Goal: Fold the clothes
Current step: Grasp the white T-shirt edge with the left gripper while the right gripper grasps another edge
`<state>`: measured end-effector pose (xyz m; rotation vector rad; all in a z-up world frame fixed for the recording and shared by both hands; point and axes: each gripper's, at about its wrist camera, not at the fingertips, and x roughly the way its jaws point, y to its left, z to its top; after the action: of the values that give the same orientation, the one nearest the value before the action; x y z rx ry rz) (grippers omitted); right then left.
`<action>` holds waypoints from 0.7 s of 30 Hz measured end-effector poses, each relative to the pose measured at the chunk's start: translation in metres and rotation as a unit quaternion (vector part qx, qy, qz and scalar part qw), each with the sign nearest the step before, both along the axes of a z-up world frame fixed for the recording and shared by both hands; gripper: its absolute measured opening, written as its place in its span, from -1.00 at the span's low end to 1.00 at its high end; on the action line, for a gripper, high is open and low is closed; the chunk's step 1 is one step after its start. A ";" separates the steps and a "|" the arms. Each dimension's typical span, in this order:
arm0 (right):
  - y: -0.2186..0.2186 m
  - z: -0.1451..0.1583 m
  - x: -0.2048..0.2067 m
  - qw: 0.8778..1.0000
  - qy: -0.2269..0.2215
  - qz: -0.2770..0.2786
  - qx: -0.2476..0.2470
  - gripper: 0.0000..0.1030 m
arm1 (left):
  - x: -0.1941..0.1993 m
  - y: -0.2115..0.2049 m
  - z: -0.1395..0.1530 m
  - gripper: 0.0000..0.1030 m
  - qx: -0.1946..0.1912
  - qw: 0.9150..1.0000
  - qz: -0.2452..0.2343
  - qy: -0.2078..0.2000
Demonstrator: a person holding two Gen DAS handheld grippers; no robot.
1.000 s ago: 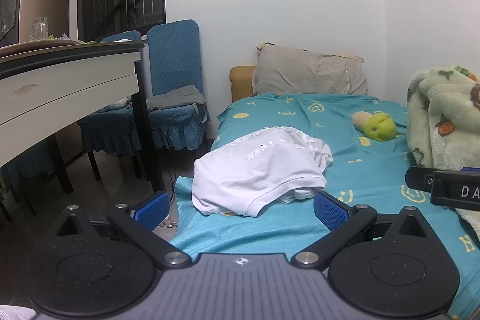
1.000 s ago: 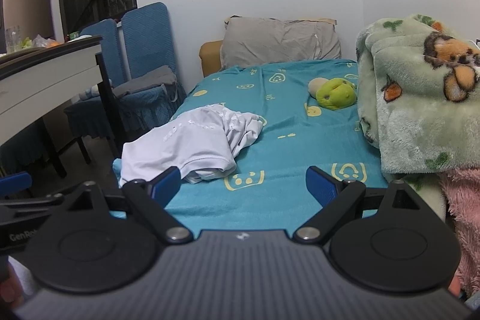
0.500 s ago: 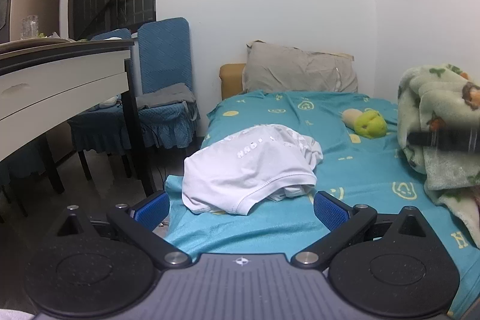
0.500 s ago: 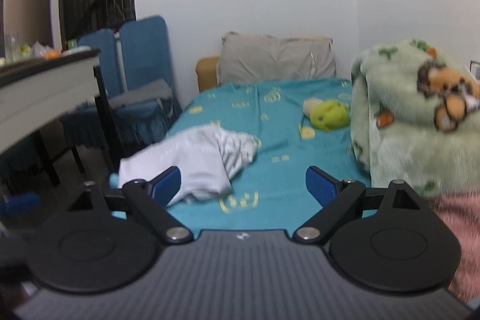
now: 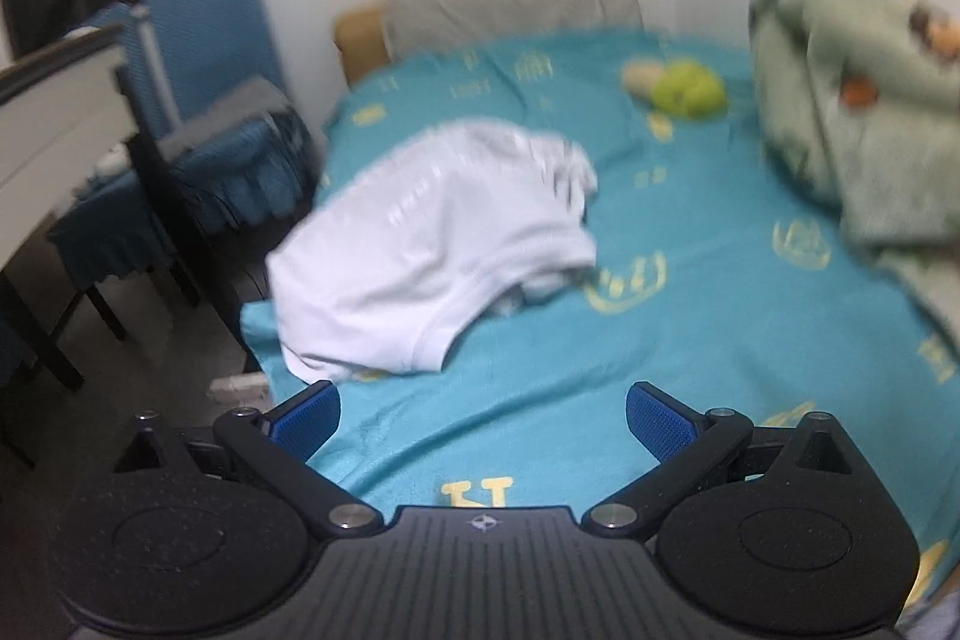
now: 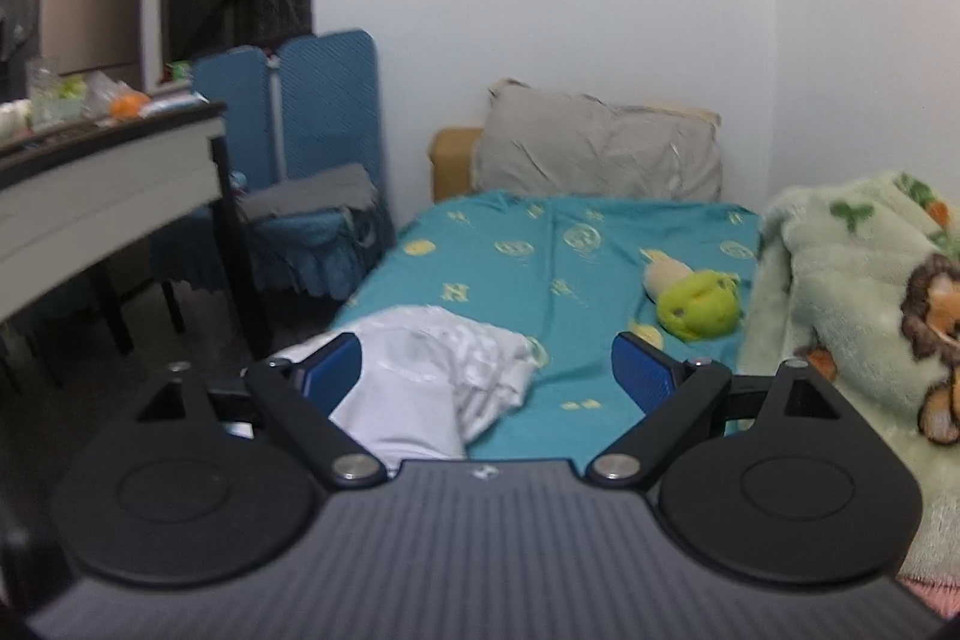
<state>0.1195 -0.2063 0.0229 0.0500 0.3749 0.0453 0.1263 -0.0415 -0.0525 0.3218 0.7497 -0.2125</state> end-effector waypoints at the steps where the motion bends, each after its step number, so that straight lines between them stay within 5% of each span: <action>1: -0.005 -0.005 0.003 1.000 0.005 -0.005 0.002 0.78 | 0.012 -0.003 -0.007 0.94 0.013 1.000 -0.006 0.008; 8: -0.036 -0.057 0.017 0.997 0.064 -0.024 0.039 0.78 | 0.068 -0.018 -0.071 0.78 0.136 0.989 -0.049 -0.028; 17: -0.053 -0.089 0.056 0.989 0.110 -0.044 0.085 0.78 | 0.107 -0.007 -0.111 0.46 0.167 0.981 0.016 -0.093; 20: -0.056 -0.094 0.067 0.989 0.115 -0.052 0.081 0.78 | 0.112 -0.006 -0.114 0.09 0.166 0.980 0.031 -0.101; 21: -0.057 -0.096 0.069 0.988 0.116 -0.053 0.082 0.78 | 0.110 -0.006 -0.111 -0.23 0.158 0.981 0.034 -0.109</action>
<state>0.1882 -0.2629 -0.0734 0.2390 0.6009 -0.0362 0.2366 -0.0473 -0.1636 0.6094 0.5750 0.0092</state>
